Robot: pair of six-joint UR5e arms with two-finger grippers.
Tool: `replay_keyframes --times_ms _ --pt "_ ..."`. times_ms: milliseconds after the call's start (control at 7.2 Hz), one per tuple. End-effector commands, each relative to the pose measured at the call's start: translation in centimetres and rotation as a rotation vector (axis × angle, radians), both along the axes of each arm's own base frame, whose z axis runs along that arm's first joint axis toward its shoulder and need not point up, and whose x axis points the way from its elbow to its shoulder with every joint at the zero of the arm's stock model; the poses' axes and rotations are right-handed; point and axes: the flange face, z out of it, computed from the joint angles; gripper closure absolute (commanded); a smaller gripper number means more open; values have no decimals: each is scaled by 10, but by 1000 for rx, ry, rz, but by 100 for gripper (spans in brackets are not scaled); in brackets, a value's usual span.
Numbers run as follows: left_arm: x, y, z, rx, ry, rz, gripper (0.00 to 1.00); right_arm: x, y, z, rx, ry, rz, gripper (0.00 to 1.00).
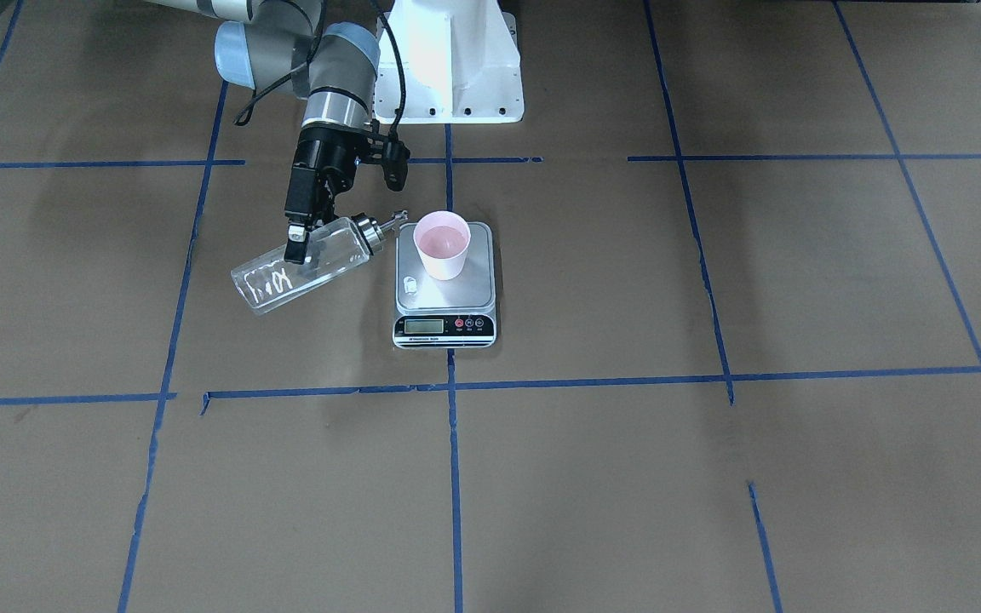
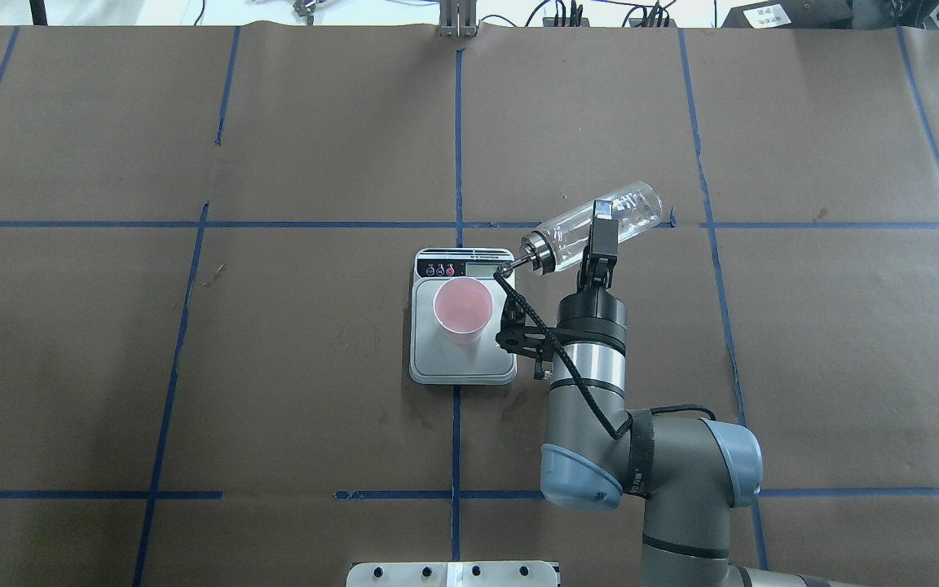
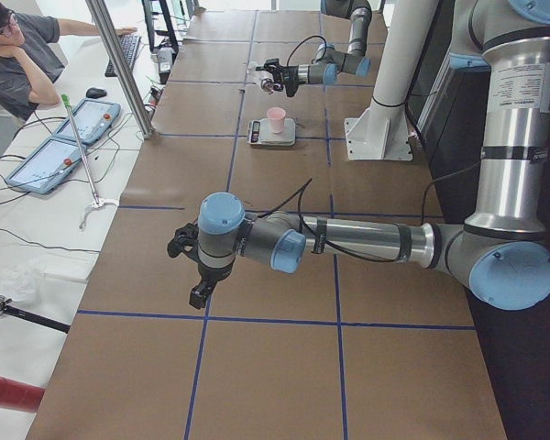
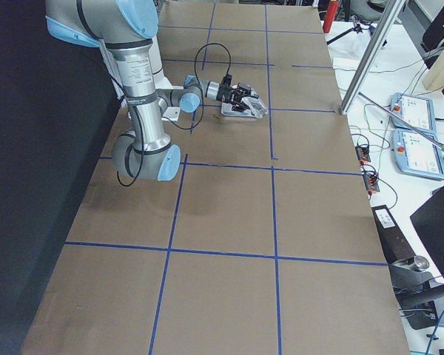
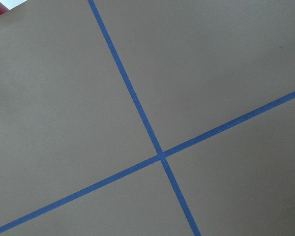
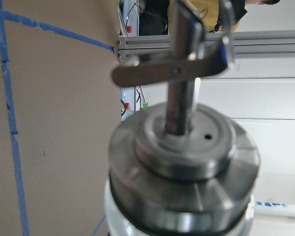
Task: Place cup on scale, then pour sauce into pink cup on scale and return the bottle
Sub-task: 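Tilt the bottle with the right gripper, spout over the pink cup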
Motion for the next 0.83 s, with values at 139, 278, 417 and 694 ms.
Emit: replay_keyframes --times_ms 139,278,417,694 --pt "-5 0 2 1 0 -8 0 -1 -2 -9 26 180 -10 100" --pt "-5 0 3 0 0 -8 0 -1 -3 -16 41 235 -7 100" --pt "-5 0 3 0 0 -8 0 0 -3 -16 45 256 -5 100" --pt "-6 0 4 -3 0 -11 0 -1 -3 -29 56 300 -4 100"
